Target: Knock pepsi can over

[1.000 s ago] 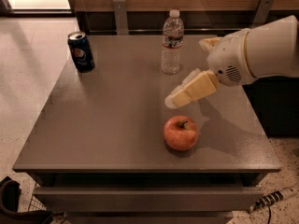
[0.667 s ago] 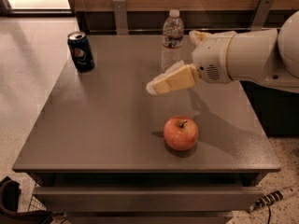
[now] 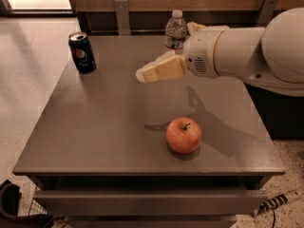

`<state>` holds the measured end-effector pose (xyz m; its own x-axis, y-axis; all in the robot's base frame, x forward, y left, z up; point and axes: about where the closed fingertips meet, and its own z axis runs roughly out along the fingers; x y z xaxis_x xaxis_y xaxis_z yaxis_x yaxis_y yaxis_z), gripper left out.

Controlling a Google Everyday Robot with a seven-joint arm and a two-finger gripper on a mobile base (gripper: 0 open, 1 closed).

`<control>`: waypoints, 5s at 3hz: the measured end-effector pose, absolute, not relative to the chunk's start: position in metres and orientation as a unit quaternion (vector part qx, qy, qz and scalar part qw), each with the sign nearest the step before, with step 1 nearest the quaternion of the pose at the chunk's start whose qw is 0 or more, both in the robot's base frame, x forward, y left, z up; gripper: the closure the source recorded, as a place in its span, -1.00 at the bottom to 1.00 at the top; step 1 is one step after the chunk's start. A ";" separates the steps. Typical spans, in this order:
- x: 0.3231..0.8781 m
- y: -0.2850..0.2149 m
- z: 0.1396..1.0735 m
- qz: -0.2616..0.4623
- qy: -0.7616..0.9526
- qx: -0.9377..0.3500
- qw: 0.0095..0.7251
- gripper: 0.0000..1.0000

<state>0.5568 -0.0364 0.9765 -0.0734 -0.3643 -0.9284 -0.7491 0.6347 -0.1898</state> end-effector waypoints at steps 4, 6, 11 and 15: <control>0.645 0.080 0.908 0.219 0.695 -0.402 0.555 -1.00; 0.683 0.131 0.877 0.275 0.689 -0.364 0.562 -1.00; 0.736 0.206 0.871 0.336 0.651 -0.382 0.563 -0.72; 0.735 0.216 0.870 0.343 0.647 -0.387 0.561 1.00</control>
Offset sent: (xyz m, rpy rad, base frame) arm 0.0727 0.0988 -0.0553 -0.0073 -0.0029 0.1113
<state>0.7349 0.2159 0.8705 -0.0715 -0.1150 -0.9908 -0.8849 0.4657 0.0098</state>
